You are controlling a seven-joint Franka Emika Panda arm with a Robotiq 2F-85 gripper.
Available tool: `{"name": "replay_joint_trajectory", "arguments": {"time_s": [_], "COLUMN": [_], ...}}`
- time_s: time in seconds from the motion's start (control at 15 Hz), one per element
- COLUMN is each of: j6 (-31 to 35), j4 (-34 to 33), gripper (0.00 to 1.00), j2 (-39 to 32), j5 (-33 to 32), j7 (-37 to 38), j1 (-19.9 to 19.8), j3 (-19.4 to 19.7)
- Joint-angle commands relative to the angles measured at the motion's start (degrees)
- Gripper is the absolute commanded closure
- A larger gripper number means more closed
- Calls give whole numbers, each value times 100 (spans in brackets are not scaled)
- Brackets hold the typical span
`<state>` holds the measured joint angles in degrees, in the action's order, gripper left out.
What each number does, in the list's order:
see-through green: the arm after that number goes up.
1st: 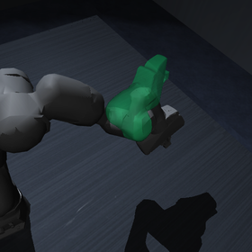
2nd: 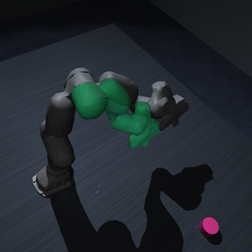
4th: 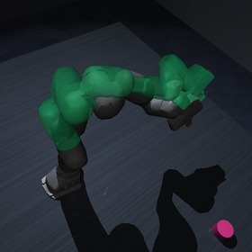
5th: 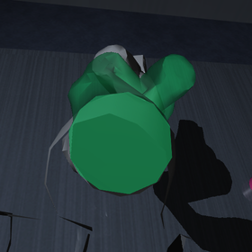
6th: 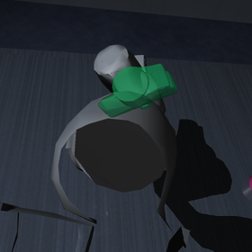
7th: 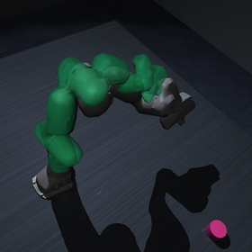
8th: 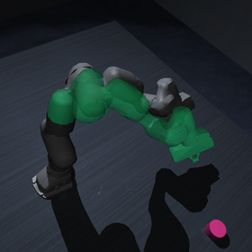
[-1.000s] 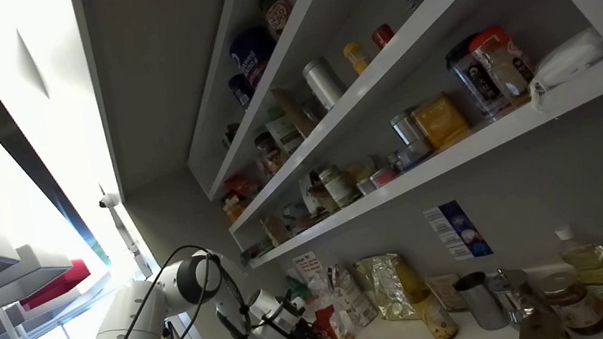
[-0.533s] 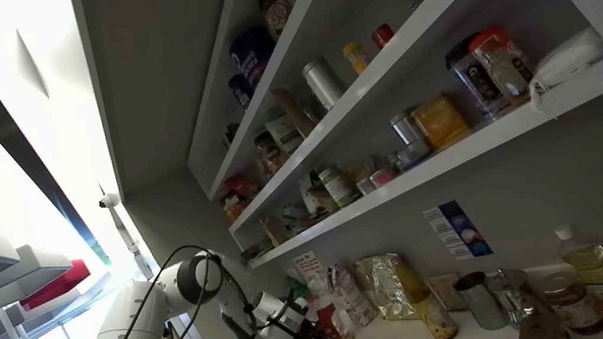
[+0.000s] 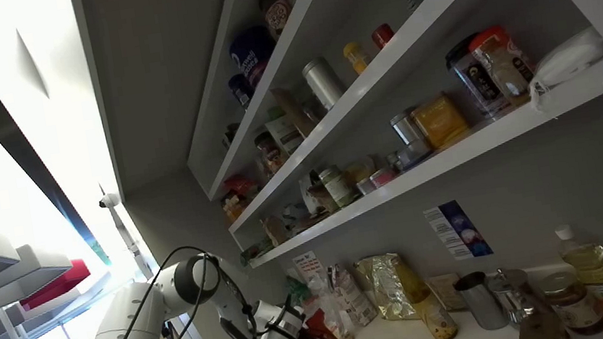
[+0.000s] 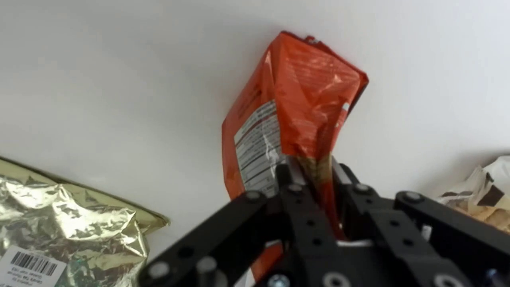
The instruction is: Remove the orange sachet from the shelf
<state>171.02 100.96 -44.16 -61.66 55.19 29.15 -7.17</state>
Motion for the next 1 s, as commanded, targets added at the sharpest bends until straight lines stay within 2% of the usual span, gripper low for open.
{"name": "replay_joint_trajectory", "arguments": {"time_s": [0.0,0.2,0.27,0.4,0.47,0.53,0.73,0.93], "j6": [-116,-584,-733,-1125,-1422,-1576,-1850,-2007], "j4": [529,1150,1371,1747,1870,2014,2403,2746], "gripper": [49,28,20,5,1,0,0,0], "j2": [268,629,834,1229,1403,1647,2470,3261], "j5": [36,684,1293,2255,2726,3210,4532,5227], "j7": [-19,-672,-1096,-1830,-2204,-2570,-3568,-4255], "j1": [-32,-583,-551,-828,-971,-1091,-1153,-1316], "j3": [-73,-748,-740,-1078,-1261,-1382,-1315,-1183]}}
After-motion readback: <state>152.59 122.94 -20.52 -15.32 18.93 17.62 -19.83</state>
